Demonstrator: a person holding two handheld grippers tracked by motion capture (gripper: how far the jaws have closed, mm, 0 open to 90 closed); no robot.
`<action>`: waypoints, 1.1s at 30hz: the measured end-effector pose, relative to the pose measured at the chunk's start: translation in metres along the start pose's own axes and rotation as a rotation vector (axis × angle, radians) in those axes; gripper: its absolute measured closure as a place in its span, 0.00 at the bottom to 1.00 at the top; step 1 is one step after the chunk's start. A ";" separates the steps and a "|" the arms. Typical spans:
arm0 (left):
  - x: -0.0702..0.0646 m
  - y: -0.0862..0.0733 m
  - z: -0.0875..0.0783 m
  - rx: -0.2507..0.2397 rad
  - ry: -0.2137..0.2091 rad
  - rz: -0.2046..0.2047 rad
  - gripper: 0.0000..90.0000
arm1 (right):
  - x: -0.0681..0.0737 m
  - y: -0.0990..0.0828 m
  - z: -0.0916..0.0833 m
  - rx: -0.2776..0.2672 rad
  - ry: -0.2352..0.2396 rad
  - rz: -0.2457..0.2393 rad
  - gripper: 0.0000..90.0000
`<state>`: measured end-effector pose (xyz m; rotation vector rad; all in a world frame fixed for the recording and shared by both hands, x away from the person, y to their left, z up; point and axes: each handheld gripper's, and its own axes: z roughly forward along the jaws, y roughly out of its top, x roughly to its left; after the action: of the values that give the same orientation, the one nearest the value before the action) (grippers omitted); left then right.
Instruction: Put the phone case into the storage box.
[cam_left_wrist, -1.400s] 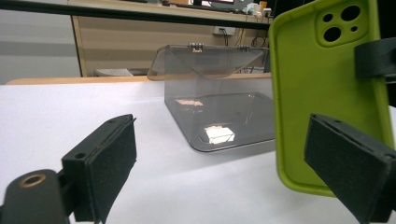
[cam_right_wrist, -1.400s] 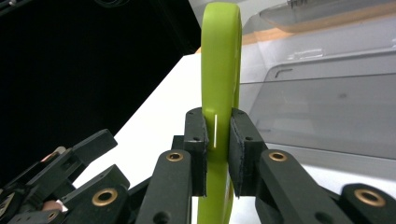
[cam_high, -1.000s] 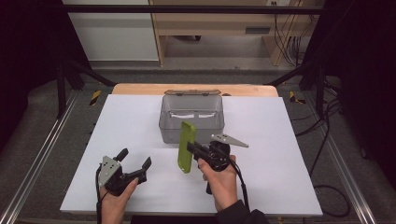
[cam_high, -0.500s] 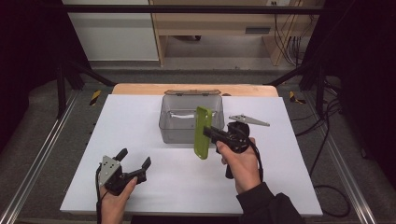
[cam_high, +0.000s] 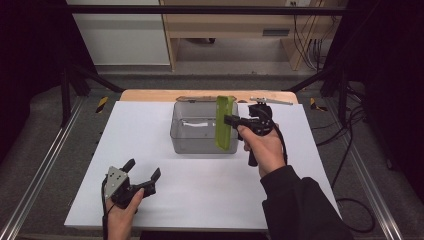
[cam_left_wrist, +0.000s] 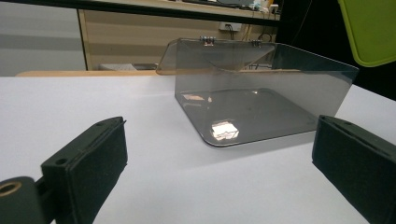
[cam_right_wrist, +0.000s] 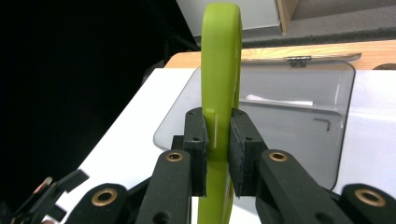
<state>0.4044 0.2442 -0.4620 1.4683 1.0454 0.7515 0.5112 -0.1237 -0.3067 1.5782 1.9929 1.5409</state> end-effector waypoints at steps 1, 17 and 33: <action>0.000 0.000 0.000 0.001 0.001 0.000 0.03 | -0.002 0.003 0.002 0.002 -0.005 -0.002 0.88; 0.008 0.001 0.000 -0.007 0.010 -0.012 0.03 | -0.019 0.039 0.027 -0.047 -0.075 -0.007 0.88; 0.008 0.000 0.002 -0.005 0.006 -0.007 0.03 | -0.034 0.045 0.036 -0.046 -0.157 -0.033 0.88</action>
<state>0.4093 0.2509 -0.4628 1.4583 1.0524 0.7538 0.5773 -0.1334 -0.3027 1.5872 1.8774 1.3943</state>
